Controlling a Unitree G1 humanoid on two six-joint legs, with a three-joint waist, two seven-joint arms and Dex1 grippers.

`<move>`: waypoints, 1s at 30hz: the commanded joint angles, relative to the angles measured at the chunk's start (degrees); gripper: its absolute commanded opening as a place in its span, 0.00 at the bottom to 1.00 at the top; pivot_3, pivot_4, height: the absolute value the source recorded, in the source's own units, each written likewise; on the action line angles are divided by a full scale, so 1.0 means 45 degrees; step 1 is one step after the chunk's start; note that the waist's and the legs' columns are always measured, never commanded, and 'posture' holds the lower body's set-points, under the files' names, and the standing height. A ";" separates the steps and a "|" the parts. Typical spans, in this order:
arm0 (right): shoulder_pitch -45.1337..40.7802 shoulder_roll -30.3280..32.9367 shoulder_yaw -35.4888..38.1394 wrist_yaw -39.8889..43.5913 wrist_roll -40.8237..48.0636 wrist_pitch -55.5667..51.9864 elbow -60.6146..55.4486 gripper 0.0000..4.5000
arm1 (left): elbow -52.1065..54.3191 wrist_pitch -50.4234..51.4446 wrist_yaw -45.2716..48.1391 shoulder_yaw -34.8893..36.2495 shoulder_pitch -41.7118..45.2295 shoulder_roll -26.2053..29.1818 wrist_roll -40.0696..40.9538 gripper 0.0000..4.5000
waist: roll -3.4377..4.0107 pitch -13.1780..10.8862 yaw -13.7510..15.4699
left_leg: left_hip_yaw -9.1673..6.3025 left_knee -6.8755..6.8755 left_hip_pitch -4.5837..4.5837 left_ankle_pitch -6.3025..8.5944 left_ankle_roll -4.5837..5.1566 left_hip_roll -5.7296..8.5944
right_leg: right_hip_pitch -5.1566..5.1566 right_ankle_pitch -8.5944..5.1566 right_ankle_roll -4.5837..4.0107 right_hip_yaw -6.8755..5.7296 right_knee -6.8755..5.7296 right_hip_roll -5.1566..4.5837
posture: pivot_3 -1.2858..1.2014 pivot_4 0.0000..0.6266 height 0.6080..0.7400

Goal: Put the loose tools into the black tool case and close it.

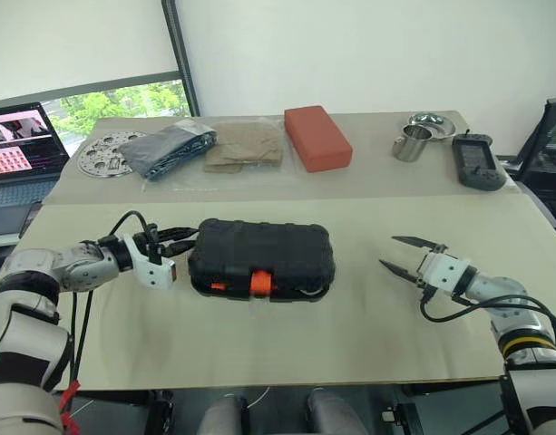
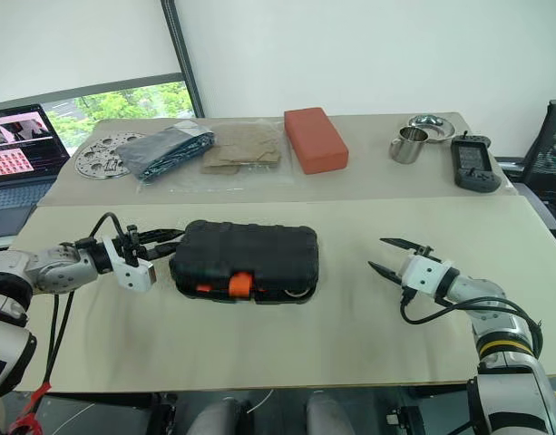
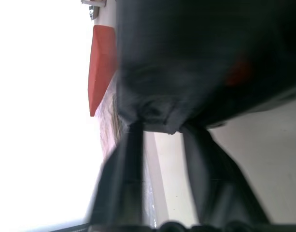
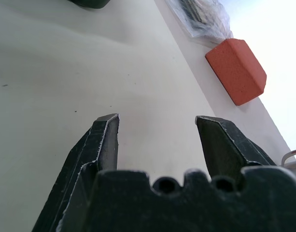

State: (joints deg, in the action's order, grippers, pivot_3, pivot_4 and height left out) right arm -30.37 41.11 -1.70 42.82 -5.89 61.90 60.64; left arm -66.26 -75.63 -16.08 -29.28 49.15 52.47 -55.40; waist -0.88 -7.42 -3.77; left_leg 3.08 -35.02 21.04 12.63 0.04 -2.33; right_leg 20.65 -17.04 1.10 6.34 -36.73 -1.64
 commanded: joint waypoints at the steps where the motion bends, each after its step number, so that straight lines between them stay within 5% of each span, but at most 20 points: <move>1: -0.0090 0.0025 0.0064 -0.0040 0.0333 -0.0058 -0.0404 0.66 | 0.0068 -0.0094 -0.0905 -0.0088 0.0252 0.0400 -0.0136 0.53 | 0.0000 0.0000 0.0034 | 0.0007 -0.0001 -0.0003 0.0000 0.0000 -0.0003 | -0.0001 0.0000 0.0000 0.0000 0.0001 -0.0004 | 0.52 0.24 1.00; 9: -0.0077 -0.0110 0.0015 0.0231 0.0600 -0.0118 -0.0704 0.66 | -0.0162 0.0138 -0.1813 -0.0647 0.0247 0.0790 -0.0702 0.53 | -0.0005 -0.0002 0.0028 | 0.0087 0.0012 -0.0066 0.0000 0.0000 -0.0016 | -0.0017 -0.0001 0.0002 0.0056 0.0014 0.0004 | 0.52 0.24 1.00; 14: 0.0822 -0.0449 0.0039 0.2045 0.2476 -0.2102 -0.2687 0.66 | -0.1367 0.0288 -0.0150 -0.0237 0.0181 0.0565 0.0671 0.53 | -0.0034 -0.0019 -0.0002 | 0.0116 0.0018 -0.0119 0.0001 -0.0001 -0.0038 | -0.0055 -0.0002 0.0003 0.0071 0.0011 0.0024 | 0.52 0.24 1.00; 19: 0.3345 -0.0124 -0.0266 0.3899 0.5176 -0.7917 -0.8195 0.66 | -0.3034 0.1000 0.6490 0.2203 -0.0415 -0.0658 0.5102 0.53 | -0.0032 -0.0019 0.0125 | 0.0131 0.0021 -0.0122 0.0002 -0.0002 -0.0039 | -0.0056 -0.0002 0.0003 0.0067 -0.0001 0.0023 | 0.52 0.24 1.00; 24: 0.5965 0.1183 -0.0504 0.4918 0.8405 -1.4775 -1.3873 0.66 | -0.2393 0.6477 1.6953 0.6320 -0.0951 -0.2687 1.1197 0.53 | -0.0017 -0.0010 0.0346 | 0.0132 -0.0004 -0.0084 0.0002 -0.0004 -0.0047 | -0.0030 -0.0005 -0.0004 0.0041 -0.0021 0.0040 | 0.52 0.24 1.00; 30: 0.6893 0.1370 -0.0842 0.4715 0.9438 -1.8152 -1.6654 0.66 | -0.0515 1.2664 2.1856 0.7443 -0.1285 -0.3354 1.3443 0.53 | -0.0021 0.0002 0.0264 | 0.0071 -0.0087 0.0013 0.0002 -0.0004 -0.0060 | 0.0018 -0.0015 -0.0003 -0.0063 -0.0025 0.0101 | 0.52 0.24 1.00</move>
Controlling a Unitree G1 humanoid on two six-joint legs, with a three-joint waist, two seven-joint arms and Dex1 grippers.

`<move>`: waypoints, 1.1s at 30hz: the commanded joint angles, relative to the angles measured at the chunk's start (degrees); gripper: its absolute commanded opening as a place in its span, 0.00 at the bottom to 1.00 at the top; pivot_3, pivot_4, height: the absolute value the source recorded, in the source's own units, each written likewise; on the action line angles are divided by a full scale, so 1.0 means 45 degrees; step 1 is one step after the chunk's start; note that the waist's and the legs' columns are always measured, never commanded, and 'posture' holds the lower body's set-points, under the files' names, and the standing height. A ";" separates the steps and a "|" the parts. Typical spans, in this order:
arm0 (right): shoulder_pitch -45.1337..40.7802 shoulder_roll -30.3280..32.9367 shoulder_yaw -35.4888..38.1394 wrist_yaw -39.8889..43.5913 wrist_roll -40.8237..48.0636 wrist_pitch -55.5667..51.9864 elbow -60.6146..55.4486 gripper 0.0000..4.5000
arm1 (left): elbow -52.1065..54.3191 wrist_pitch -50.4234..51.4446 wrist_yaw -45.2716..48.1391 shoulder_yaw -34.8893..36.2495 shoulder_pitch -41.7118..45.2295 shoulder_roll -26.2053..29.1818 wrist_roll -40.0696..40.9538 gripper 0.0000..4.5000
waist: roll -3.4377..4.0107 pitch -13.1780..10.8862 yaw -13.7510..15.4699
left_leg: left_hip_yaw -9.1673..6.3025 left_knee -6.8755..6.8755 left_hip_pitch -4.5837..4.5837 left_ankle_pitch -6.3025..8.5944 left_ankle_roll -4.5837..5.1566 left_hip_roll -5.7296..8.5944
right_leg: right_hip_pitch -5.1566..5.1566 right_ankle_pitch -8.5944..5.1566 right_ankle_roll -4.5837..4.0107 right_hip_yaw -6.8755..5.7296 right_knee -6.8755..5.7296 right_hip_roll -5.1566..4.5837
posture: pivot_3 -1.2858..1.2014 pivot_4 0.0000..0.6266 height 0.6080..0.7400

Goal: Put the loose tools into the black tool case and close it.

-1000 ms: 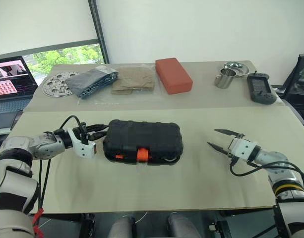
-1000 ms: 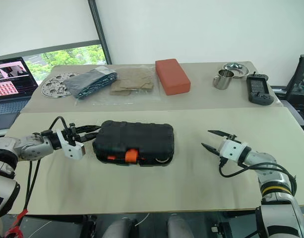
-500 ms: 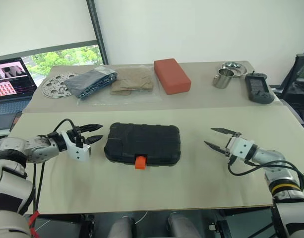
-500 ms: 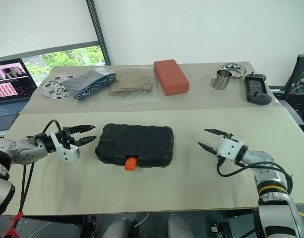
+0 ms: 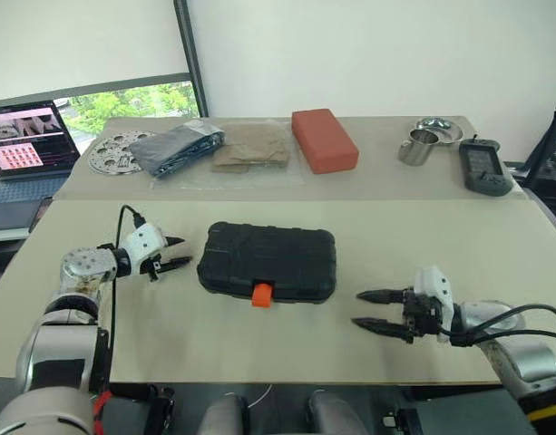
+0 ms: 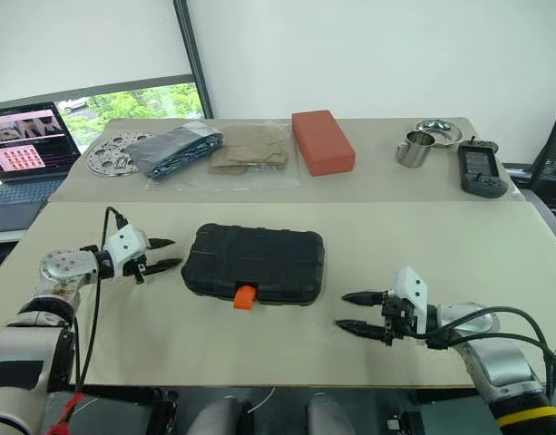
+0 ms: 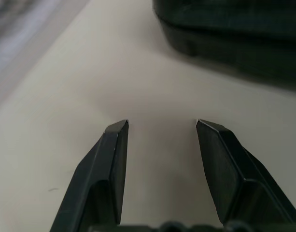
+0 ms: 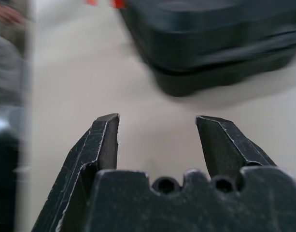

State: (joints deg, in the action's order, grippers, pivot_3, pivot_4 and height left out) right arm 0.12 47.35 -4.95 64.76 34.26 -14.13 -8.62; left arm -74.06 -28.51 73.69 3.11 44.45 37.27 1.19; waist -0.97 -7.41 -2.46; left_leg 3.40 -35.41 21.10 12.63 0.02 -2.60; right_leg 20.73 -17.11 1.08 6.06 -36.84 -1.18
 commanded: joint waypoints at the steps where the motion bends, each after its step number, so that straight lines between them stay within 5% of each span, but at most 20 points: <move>1: -0.0028 -0.0289 -0.0312 -0.0431 0.0440 -0.1555 -0.1478 0.66 | 0.1700 0.2791 0.2412 0.0155 -0.0444 -0.0067 0.1016 0.53 | -0.0002 0.0002 -0.0060 | -0.0010 -0.0004 0.0013 0.0000 0.0000 -0.0002 | 0.0015 -0.0001 0.0001 -0.0001 -0.0009 0.0008 | 0.52 0.24 1.00; 11: -0.1651 -0.2476 -0.1008 -0.1749 -0.0542 -0.2186 -0.1132 0.66 | 0.7908 0.6714 0.3502 -0.0656 -0.2537 -0.0668 0.2176 0.53 | 0.0032 0.0036 0.0384 | -0.0105 -0.0119 0.0175 0.0001 0.0002 -0.0015 | 0.0101 0.0002 -0.0003 -0.0007 -0.0030 0.0040 | 0.52 0.24 1.00; 23: -0.3516 -0.3081 0.0928 -0.4028 -0.4048 0.2416 0.3656 0.66 | 1.3188 0.9098 0.3525 -0.1681 -0.4281 -0.0663 0.3272 0.53 | 0.0056 0.0062 0.0281 | -0.0126 -0.0119 0.0164 0.0000 0.0006 -0.0038 | 0.0107 0.0010 -0.0017 0.0030 -0.0041 0.0099 | 0.52 0.24 1.00; 33: -0.1717 -0.2778 0.1560 -0.4389 -0.2007 -0.1200 -0.1784 0.66 | 1.4853 1.3046 0.3364 -0.0565 -0.2399 0.0192 0.6097 0.53 | 0.0060 0.0061 0.0301 | -0.0169 -0.0122 0.0199 0.0000 0.0006 -0.0044 | 0.0107 0.0005 -0.0016 0.0140 -0.0036 0.0170 | 0.52 0.24 1.00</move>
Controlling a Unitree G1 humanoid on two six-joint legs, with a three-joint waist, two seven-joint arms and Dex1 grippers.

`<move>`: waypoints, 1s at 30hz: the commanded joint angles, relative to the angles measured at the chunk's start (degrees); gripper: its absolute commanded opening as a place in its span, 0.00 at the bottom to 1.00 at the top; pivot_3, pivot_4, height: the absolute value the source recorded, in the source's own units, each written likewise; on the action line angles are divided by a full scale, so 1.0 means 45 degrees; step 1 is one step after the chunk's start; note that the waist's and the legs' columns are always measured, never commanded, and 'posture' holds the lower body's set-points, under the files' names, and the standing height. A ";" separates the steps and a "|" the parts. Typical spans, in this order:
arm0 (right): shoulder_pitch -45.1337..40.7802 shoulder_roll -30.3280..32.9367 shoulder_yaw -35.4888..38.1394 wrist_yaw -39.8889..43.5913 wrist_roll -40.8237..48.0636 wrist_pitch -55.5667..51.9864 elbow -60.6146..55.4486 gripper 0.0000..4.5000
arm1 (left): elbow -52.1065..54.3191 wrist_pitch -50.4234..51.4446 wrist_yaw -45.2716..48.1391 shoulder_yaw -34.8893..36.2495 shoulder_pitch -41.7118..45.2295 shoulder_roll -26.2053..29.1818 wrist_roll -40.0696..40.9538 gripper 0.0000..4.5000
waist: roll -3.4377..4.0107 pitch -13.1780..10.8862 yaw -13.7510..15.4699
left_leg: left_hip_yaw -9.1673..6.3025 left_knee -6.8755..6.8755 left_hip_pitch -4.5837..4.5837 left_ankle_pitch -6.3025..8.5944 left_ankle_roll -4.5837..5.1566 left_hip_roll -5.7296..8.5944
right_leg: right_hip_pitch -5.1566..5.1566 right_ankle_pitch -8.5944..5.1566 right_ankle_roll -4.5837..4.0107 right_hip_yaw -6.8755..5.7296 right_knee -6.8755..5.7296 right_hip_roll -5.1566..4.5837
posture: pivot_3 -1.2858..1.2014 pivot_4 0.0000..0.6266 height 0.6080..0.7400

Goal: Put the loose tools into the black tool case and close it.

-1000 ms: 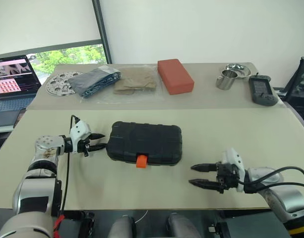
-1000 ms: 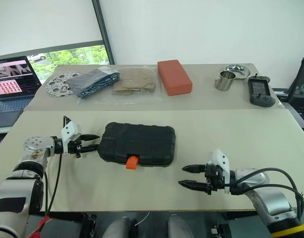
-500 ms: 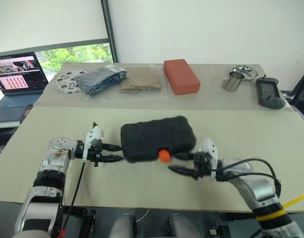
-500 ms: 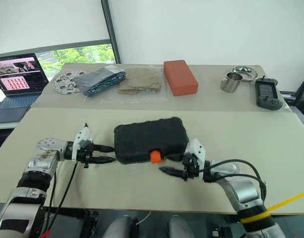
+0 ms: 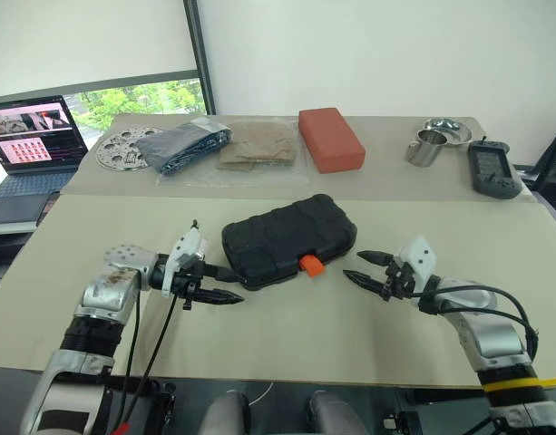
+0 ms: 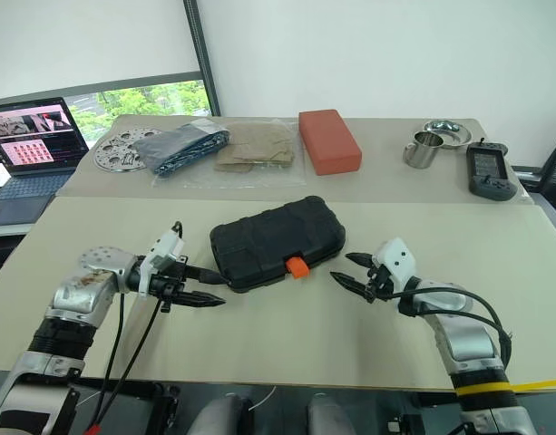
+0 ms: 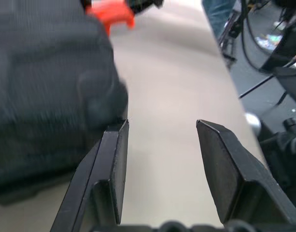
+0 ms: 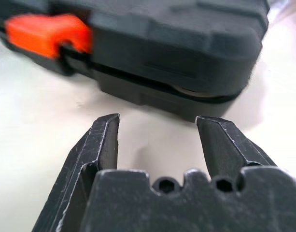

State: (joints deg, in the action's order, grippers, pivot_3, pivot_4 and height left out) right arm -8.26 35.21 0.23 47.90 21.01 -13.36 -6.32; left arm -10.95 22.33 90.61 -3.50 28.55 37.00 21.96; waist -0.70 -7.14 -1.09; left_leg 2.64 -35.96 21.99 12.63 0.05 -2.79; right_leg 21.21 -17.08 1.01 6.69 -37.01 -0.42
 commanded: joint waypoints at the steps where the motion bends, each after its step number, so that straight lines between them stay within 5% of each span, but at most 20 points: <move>1: 0.0214 -0.0135 0.0412 -0.0814 0.1054 -0.1688 -0.2651 0.66 | 0.0856 0.2260 -0.0600 0.1069 0.1401 0.0225 0.1807 0.53 | 0.0000 0.0000 -0.0018 | -0.0003 0.0001 -0.0001 0.0000 0.0000 0.0001 | 0.0001 0.0000 0.0001 0.0001 0.0000 0.0002 | 0.52 0.24 1.00; 15: 0.0336 -0.1530 -0.1181 -0.3773 -0.1075 -0.3081 -0.3861 0.66 | -0.1008 -0.0695 -0.4407 -0.0205 0.2426 -0.2925 -0.0306 0.53 | 0.0026 0.0019 -0.0016 | -0.0033 0.0005 0.0036 0.0000 0.0000 0.0031 | 0.0014 -0.0001 0.0001 0.0040 0.0044 0.0011 | 0.52 0.24 1.00; 30: 0.0998 -0.1731 -0.1378 -0.3740 -0.1014 -0.4011 -0.4266 0.66 | -0.1567 -0.1360 -0.5024 -0.0528 0.2093 -0.3340 -0.0743 0.53 | 0.0026 0.0019 -0.0037 | -0.0044 0.0006 0.0038 0.0000 0.0000 0.0036 | 0.0010 -0.0004 0.0007 0.0048 0.0050 0.0016 | 0.52 0.24 1.00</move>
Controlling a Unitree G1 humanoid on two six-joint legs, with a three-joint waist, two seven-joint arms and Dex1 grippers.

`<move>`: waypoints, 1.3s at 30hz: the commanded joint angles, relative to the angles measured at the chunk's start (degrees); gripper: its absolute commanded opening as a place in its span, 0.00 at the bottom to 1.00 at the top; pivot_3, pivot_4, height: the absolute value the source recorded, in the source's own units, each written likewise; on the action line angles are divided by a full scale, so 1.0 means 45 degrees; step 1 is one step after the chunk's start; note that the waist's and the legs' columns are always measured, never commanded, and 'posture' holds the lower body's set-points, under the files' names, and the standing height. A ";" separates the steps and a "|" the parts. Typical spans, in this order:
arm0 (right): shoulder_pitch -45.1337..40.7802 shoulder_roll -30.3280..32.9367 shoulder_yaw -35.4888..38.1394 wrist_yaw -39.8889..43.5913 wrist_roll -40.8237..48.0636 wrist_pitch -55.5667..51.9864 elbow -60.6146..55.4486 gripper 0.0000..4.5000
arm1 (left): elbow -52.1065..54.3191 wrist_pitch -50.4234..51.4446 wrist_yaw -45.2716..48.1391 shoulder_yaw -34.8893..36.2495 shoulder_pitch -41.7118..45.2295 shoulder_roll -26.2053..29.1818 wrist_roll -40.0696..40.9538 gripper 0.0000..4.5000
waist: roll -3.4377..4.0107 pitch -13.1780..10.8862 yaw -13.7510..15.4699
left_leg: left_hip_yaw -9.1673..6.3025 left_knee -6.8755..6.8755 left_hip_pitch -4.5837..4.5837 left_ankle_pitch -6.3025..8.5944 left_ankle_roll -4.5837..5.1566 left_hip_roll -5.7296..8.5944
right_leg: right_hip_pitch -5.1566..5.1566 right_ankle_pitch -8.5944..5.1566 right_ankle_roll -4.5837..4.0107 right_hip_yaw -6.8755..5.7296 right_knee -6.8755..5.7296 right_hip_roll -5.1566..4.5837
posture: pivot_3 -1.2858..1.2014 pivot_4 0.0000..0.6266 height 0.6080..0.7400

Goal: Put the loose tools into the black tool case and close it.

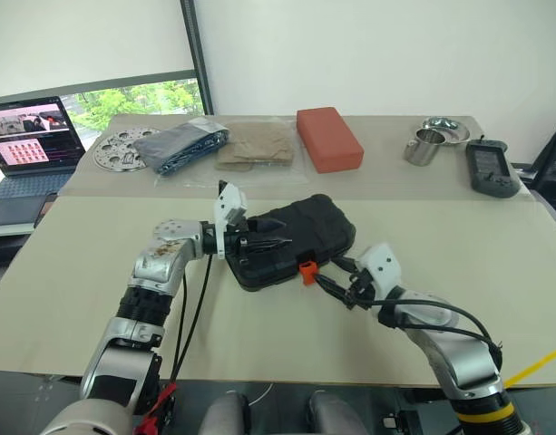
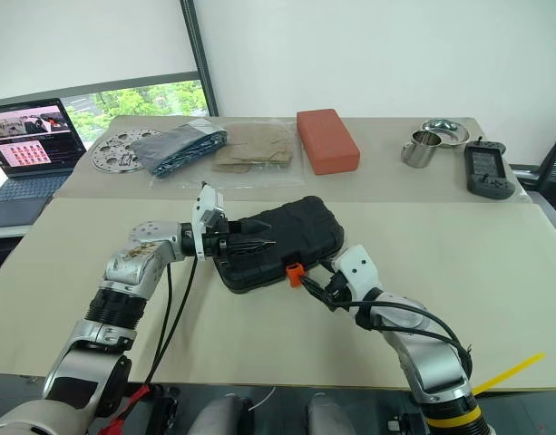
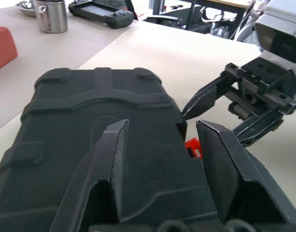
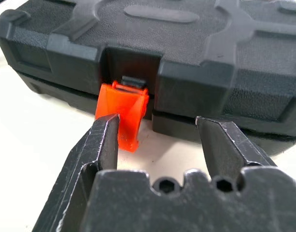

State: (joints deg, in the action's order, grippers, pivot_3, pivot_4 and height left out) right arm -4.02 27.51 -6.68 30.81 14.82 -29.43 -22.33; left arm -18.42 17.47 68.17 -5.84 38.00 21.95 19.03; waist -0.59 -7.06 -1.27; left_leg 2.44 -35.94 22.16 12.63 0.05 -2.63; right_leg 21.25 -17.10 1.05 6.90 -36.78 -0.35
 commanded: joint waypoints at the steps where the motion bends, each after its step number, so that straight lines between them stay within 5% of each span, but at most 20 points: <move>1: 0.0041 -0.0144 0.0047 -0.0040 0.0394 -0.0702 -0.0822 0.66 | 0.0082 -0.0292 -0.0041 -0.0026 -0.0018 0.0003 -0.0100 0.53 | 0.0000 0.0000 0.0004 | -0.0001 0.0000 0.0000 0.0000 0.0000 0.0000 | 0.0000 0.0000 0.0000 0.0000 0.0000 0.0000 | 0.52 0.24 1.00; 15: -0.0682 -0.2367 -0.0647 -0.2780 0.0137 -0.4735 -0.2822 0.66 | -0.0207 -0.0406 -0.0204 -0.0192 0.0084 -0.0195 -0.0395 0.53 | 0.0001 0.0001 -0.0144 | -0.0040 0.0001 0.0014 0.0000 0.0000 0.0001 | 0.0002 -0.0009 0.0016 -0.0006 0.0001 0.0006 | 0.52 0.24 1.00; 25: -0.0814 -0.3058 -0.1143 -0.4278 -0.0691 -0.5349 -0.3108 0.66 | -0.0631 -0.0739 -0.0337 -0.0398 0.0138 -0.0366 -0.0644 0.53 | 0.0004 0.0003 -0.0247 | -0.0074 0.0004 0.0011 0.0000 0.0000 0.0004 | 0.0002 -0.0027 0.0046 -0.0006 0.0000 0.0007 | 0.52 0.24 1.00; 32: -0.0847 -0.3265 -0.1515 -0.4706 -0.1003 -0.5197 -0.3215 0.26 | -0.0908 -0.0843 -0.0329 -0.0484 0.0075 -0.0343 -0.0858 0.54 | 0.0004 0.0004 -0.0256 | -0.0086 0.0003 0.0011 0.0000 0.0000 0.0005 | 0.0000 -0.0031 0.0054 -0.0005 0.0002 0.0006 | 0.52 0.24 1.00; 39: -0.1183 -0.3503 -0.1567 -0.4873 -0.1223 -0.4874 -0.3406 0.26 | -0.1186 -0.0900 -0.0325 -0.0486 0.0031 -0.0307 -0.0896 0.54 | 0.0005 0.0005 -0.0273 | -0.0095 0.0004 0.0007 0.0000 0.0000 0.0006 | 0.0000 -0.0041 0.0071 -0.0004 -0.0001 0.0007 | 0.52 0.24 1.00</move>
State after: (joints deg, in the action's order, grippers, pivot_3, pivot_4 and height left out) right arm -6.81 12.67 -14.67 9.78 10.12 -53.29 -33.80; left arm -22.62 13.42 66.87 -7.66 38.22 20.49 15.80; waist -0.56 -7.03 -2.50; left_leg 2.01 -35.92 22.19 12.63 0.05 -2.61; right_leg 21.26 -17.29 1.37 6.88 -36.79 -0.32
